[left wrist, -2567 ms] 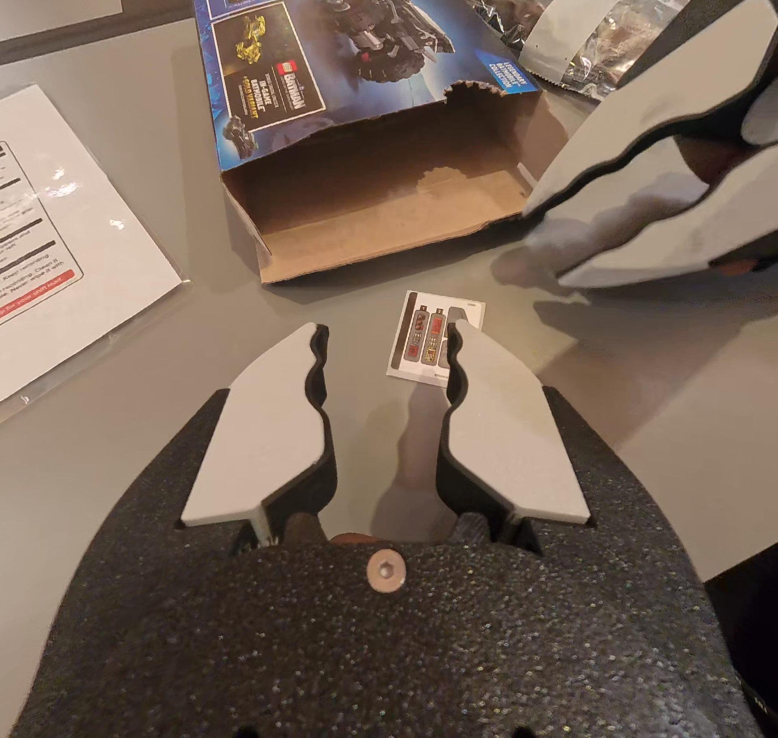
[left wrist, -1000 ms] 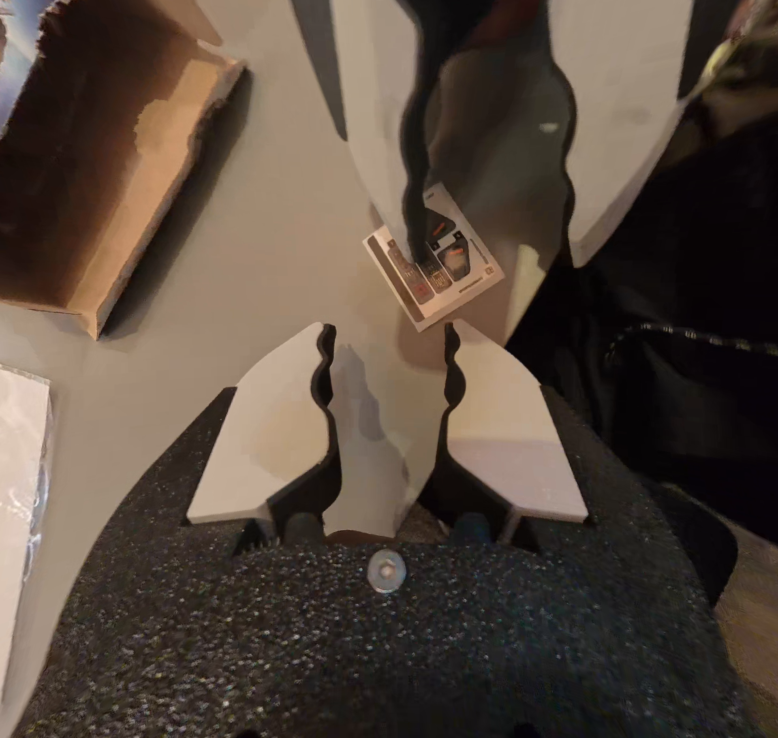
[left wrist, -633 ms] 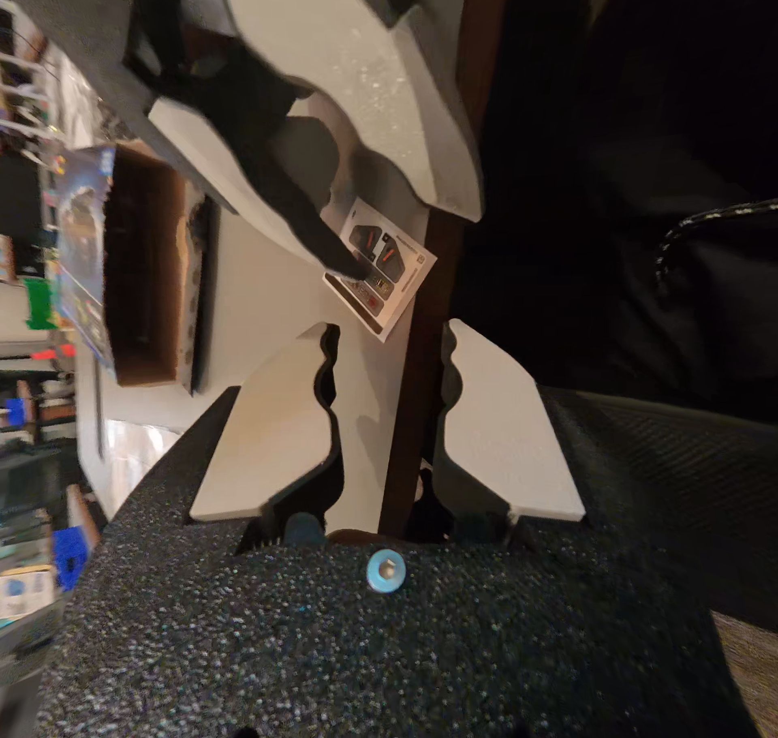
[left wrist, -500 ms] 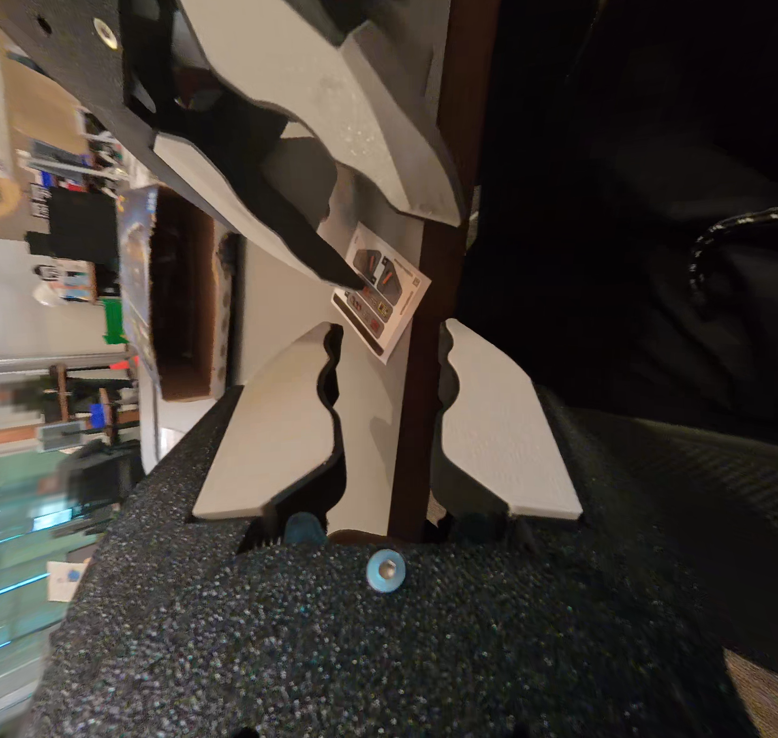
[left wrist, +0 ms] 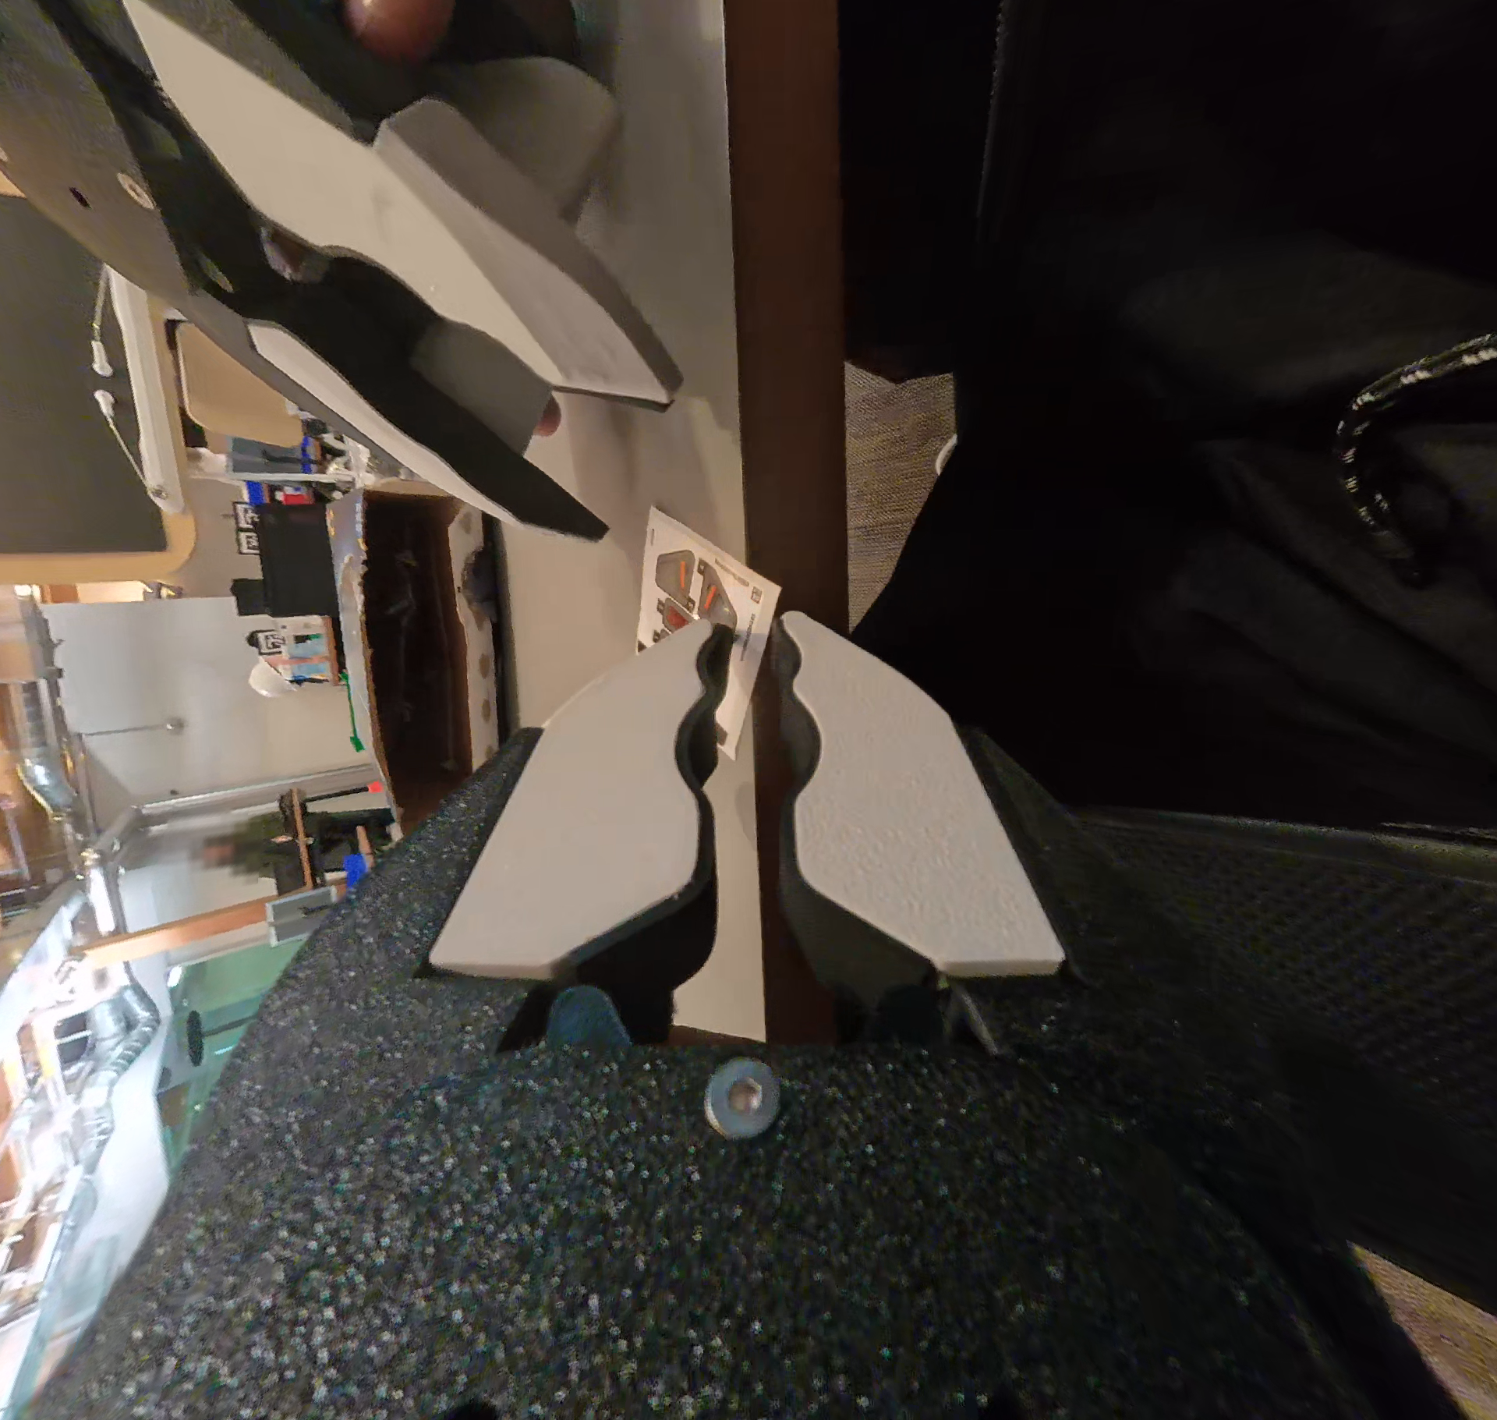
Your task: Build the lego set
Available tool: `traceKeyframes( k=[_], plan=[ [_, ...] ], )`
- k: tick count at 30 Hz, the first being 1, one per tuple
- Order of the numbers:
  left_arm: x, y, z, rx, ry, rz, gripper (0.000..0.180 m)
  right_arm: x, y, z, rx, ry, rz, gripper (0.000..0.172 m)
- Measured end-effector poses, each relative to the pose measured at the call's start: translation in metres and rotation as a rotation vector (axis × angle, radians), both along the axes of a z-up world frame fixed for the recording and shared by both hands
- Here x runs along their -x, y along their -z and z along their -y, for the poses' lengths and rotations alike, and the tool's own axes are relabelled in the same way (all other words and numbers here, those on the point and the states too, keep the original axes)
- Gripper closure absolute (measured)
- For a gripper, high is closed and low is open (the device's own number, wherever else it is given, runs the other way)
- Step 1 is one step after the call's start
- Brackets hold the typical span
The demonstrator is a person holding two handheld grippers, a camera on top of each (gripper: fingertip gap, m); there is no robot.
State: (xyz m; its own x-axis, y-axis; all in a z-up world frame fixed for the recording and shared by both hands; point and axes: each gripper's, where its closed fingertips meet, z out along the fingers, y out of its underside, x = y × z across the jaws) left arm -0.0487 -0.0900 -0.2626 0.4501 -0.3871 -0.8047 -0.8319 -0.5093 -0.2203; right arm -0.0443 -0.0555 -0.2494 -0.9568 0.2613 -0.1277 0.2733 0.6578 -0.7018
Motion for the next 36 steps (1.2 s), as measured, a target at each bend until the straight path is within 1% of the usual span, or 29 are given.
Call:
traceKeyframes(
  k=[5,11,14,18,20,24,26,29,32,36],
  plan=[
    [-0.003,-0.007,-0.002,-0.035,0.032,-0.044,0.179,0.0,-0.001,-0.002,0.012,0.009,0.0,0.115],
    [0.001,-0.013,-0.002,-0.064,0.031,-0.084,0.18,0.0,-0.001,-0.002,0.011,0.007,-0.006,0.115],
    [0.007,-0.025,-0.004,-0.107,0.015,-0.112,0.18,0.0,-0.001,-0.004,0.013,0.013,-0.01,0.115],
    [0.033,-0.056,-0.011,-0.227,-0.08,-0.197,0.18,0.004,-0.002,-0.011,0.009,0.036,-0.017,0.115],
    [0.052,-0.071,-0.018,-0.295,-0.157,-0.22,0.18,0.007,-0.004,-0.017,0.016,0.056,-0.022,0.115],
    [0.091,-0.087,-0.039,-0.364,-0.249,-0.267,0.18,0.012,-0.012,-0.024,0.063,0.095,-0.014,0.116],
    [0.113,-0.087,-0.05,-0.347,-0.287,-0.255,0.18,0.014,-0.015,-0.027,0.08,0.11,-0.015,0.116],
    [0.146,-0.079,-0.063,-0.282,-0.33,-0.238,0.18,0.016,-0.016,-0.032,0.088,0.128,-0.012,0.116],
    [0.176,-0.062,-0.068,-0.175,-0.379,-0.175,0.18,0.015,-0.014,-0.038,0.088,0.138,-0.01,0.116],
    [0.202,-0.056,-0.075,-0.108,-0.399,-0.137,0.18,0.014,-0.014,-0.045,0.09,0.15,-0.01,0.116]
  ],
)
